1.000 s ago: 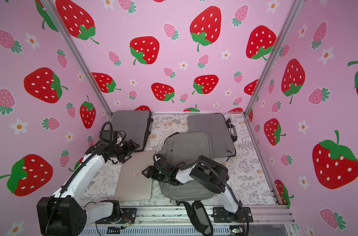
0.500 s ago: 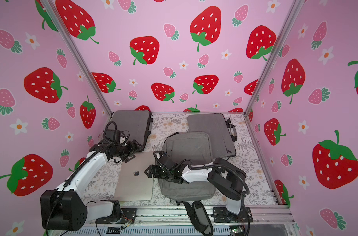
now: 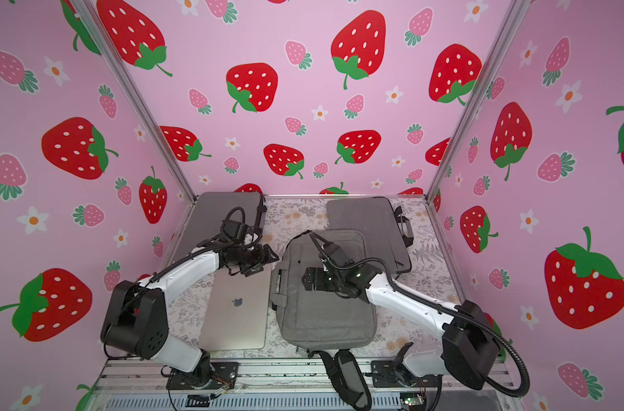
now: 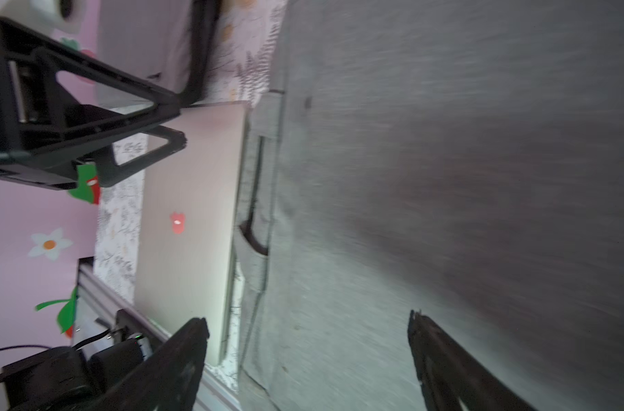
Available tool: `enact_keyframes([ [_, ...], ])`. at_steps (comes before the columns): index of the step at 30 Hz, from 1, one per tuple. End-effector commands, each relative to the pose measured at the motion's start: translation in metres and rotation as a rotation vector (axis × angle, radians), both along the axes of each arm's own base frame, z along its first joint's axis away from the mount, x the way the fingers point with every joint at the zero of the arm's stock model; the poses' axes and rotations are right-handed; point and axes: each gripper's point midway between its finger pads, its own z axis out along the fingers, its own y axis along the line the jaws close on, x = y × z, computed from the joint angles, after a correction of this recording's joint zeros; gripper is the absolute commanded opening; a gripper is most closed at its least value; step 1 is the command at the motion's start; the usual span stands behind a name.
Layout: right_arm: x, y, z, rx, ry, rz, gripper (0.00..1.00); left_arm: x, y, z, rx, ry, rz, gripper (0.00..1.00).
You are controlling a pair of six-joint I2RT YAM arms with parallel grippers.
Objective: Open the zippered laptop bag and take out the laptop
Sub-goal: Adjust the zippered laptop bag.
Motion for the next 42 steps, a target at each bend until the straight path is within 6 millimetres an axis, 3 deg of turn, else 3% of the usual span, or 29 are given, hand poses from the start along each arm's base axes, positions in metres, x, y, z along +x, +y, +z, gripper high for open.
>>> enact_keyframes([
  [1,-0.01,-0.062,-0.015,-0.235,0.044,-0.005,0.93,0.03,-0.018,0.004,-0.007,-0.095,-0.063,0.79],
  [9,0.006,-0.124,-0.011,-0.35,0.039,-0.141,0.95,0.065,-0.041,-0.024,0.02,-0.094,-0.172,0.79],
  [16,0.025,-0.126,-0.037,-0.276,0.045,-0.144,0.92,0.072,-0.062,-0.044,-0.005,-0.074,-0.234,0.72],
  [19,0.029,-0.123,-0.05,-0.247,0.062,-0.127,0.81,0.071,-0.064,-0.053,0.006,-0.05,-0.258,0.62],
  [21,0.028,-0.122,-0.06,-0.247,0.078,-0.11,0.72,0.07,-0.065,-0.055,-0.002,-0.029,-0.259,0.48],
  [25,0.031,-0.117,-0.074,-0.232,0.092,-0.096,0.53,0.067,-0.07,-0.046,-0.017,-0.032,-0.279,0.29],
  [29,0.031,-0.118,-0.08,-0.25,0.108,-0.086,0.29,0.063,-0.075,-0.033,-0.033,-0.039,-0.308,0.15],
  [32,0.036,-0.122,-0.068,-0.269,0.071,-0.093,0.08,0.057,-0.079,-0.021,-0.062,-0.038,-0.326,0.0],
  [34,0.039,-0.129,-0.059,-0.305,0.044,-0.099,0.0,0.055,-0.079,-0.012,-0.072,-0.046,-0.327,0.0],
  [42,0.072,-0.137,0.01,-0.35,-0.115,-0.108,0.0,0.04,-0.077,0.032,-0.097,-0.082,-0.307,0.0],
])
